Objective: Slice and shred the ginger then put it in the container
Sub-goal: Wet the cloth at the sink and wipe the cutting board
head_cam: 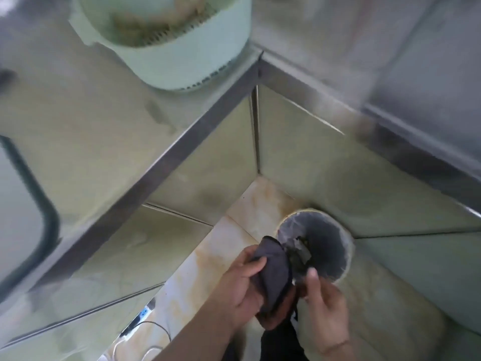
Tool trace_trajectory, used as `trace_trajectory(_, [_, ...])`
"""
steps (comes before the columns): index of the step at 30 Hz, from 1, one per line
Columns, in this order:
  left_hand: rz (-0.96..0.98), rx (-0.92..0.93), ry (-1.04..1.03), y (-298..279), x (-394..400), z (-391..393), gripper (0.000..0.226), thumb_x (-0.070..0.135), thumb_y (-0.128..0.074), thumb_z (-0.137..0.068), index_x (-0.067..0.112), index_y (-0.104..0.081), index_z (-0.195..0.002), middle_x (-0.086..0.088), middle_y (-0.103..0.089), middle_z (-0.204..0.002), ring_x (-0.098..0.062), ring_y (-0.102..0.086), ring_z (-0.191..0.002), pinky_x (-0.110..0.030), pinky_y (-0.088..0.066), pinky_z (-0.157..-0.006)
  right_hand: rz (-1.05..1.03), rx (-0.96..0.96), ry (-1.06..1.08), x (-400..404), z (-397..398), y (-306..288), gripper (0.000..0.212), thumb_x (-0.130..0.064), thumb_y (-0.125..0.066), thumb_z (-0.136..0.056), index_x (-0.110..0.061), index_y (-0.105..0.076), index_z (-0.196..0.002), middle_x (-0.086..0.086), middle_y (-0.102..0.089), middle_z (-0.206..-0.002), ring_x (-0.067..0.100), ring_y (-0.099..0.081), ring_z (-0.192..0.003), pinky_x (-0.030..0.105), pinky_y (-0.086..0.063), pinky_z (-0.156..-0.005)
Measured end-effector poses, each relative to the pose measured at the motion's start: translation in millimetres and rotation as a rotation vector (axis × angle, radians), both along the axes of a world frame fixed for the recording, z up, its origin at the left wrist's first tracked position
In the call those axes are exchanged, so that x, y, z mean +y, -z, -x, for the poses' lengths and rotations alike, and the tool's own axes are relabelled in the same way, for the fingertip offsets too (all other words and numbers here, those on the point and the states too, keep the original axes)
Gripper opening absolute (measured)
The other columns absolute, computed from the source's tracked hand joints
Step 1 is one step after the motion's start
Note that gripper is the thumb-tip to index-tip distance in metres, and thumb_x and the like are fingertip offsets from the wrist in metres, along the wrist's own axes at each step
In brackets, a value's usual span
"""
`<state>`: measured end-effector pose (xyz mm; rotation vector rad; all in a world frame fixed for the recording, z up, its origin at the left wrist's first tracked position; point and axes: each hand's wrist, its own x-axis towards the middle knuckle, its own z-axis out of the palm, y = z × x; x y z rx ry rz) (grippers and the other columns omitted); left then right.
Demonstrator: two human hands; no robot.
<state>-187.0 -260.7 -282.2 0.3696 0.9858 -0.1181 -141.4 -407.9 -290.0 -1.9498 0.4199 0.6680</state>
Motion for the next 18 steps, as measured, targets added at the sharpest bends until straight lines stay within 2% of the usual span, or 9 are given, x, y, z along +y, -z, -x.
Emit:
trace_trajectory(3, [-0.148,-0.068,0.092,-69.7,6.3,-7.8,0.034,-0.008,-0.071,-0.065,0.001,-0.063,-0.097,-0.025,-0.068,-0.095,-0.035,-0.067,-0.086,-0.038,-0.056,-0.075,-0.102,-0.023,-0.149,12.7,9.2,-63.7,0.009,-0.030,-0.078,-0.079,-0.030,-0.072,-0.071,-0.016,-0.071,-0.072,-0.008,-0.061,-0.065,0.006,-0.044,-0.060])
trace_trajectory(5, [-0.276,-0.128,0.160,-113.8,15.5,-11.9,0.028,-0.005,-0.075,-0.060,0.004,-0.071,-0.087,-0.023,-0.068,-0.096,-0.032,-0.066,-0.086,-0.033,-0.055,-0.072,-0.014,-0.194,-0.202,14.7,-2.6,-106.5,0.032,-0.020,-0.085,-0.068,-0.047,-0.068,-0.066,-0.017,-0.071,-0.079,-0.007,-0.062,-0.073,0.003,-0.044,-0.066])
trace_trajectory(7, [-0.397,-0.182,0.214,-154.7,27.9,-10.5,0.023,-0.003,-0.079,-0.056,0.012,-0.074,-0.073,-0.012,-0.068,-0.099,-0.020,-0.067,-0.084,-0.027,-0.053,-0.068,-0.020,-0.418,-0.200,29.7,-13.4,-162.2,0.018,-0.021,-0.073,-0.074,-0.038,-0.068,-0.070,-0.006,-0.070,-0.077,-0.017,-0.057,-0.075,-0.001,-0.040,-0.072])
trace_trajectory(8, [-0.436,-0.210,0.248,-173.6,35.8,-7.2,0.023,-0.002,-0.080,-0.057,0.014,-0.072,-0.072,-0.008,-0.067,-0.102,-0.016,-0.066,-0.084,-0.026,-0.053,-0.067,-0.064,-0.523,-0.134,38.7,-17.8,-192.2,0.005,-0.025,-0.065,-0.075,-0.029,-0.067,-0.072,-0.003,-0.064,-0.071,-0.025,-0.052,-0.073,-0.003,-0.036,-0.075])
trace_trajectory(10, [-0.511,-0.274,0.335,-211.4,50.8,5.0,0.029,0.001,-0.080,-0.065,0.014,-0.068,-0.087,-0.008,-0.066,-0.106,-0.015,-0.066,-0.089,-0.029,-0.055,-0.073,-0.136,-0.572,-0.115,56.5,-26.6,-241.5,0.042,-0.057,-0.052,-0.075,-0.017,-0.065,-0.078,-0.004,-0.053,-0.059,-0.026,-0.049,-0.067,-0.004,-0.034,-0.076])
trace_trajectory(12, [-0.657,-0.267,0.458,-245.6,67.1,21.7,0.057,0.017,-0.085,-0.065,0.020,-0.060,-0.115,-0.001,-0.064,-0.117,-0.010,-0.064,-0.101,-0.028,-0.053,-0.087,-0.193,-0.499,-0.362,68.6,-29.3,-283.2,0.048,-0.084,-0.047,-0.070,-0.041,-0.064,-0.083,-0.010,-0.057,-0.057,-0.019,-0.056,-0.064,-0.003,-0.040,-0.064])
trace_trajectory(14, [-0.909,-0.268,0.588,-272.0,83.6,34.2,0.095,0.038,-0.089,-0.063,0.036,-0.039,-0.144,0.019,-0.046,-0.143,0.010,-0.047,-0.126,-0.015,-0.039,-0.104,-0.272,-0.496,-0.651,82.6,-36.8,-326.0,0.012,-0.055,-0.065,-0.075,-0.061,-0.059,-0.084,-0.014,-0.066,-0.063,-0.011,-0.060,-0.059,0.001,-0.042,-0.057])
trace_trajectory(15, [-1.022,-0.290,0.632,-284.0,91.6,39.0,0.105,0.038,-0.090,-0.067,0.040,-0.027,-0.151,0.026,-0.033,-0.151,0.019,-0.033,-0.134,-0.007,-0.029,-0.108,-0.325,-0.485,-0.794,92.4,-41.3,-340.6,0.030,-0.034,-0.069,-0.078,-0.062,-0.059,-0.084,-0.015,-0.067,-0.064,-0.006,-0.061,-0.056,0.004,-0.044,-0.057])
trace_trajectory(18, [-1.026,-0.401,0.598,-314.0,119.8,50.4,0.091,0.021,-0.087,-0.075,0.032,-0.037,-0.150,0.022,-0.040,-0.153,0.012,-0.033,-0.140,-0.011,-0.025,-0.114,-0.489,-0.279,-1.074,128.1,-41.7,-399.4,0.028,-0.018,-0.068,-0.086,-0.046,-0.064,-0.093,0.004,-0.068,-0.067,0.007,-0.060,-0.061,0.021,-0.048,-0.064])
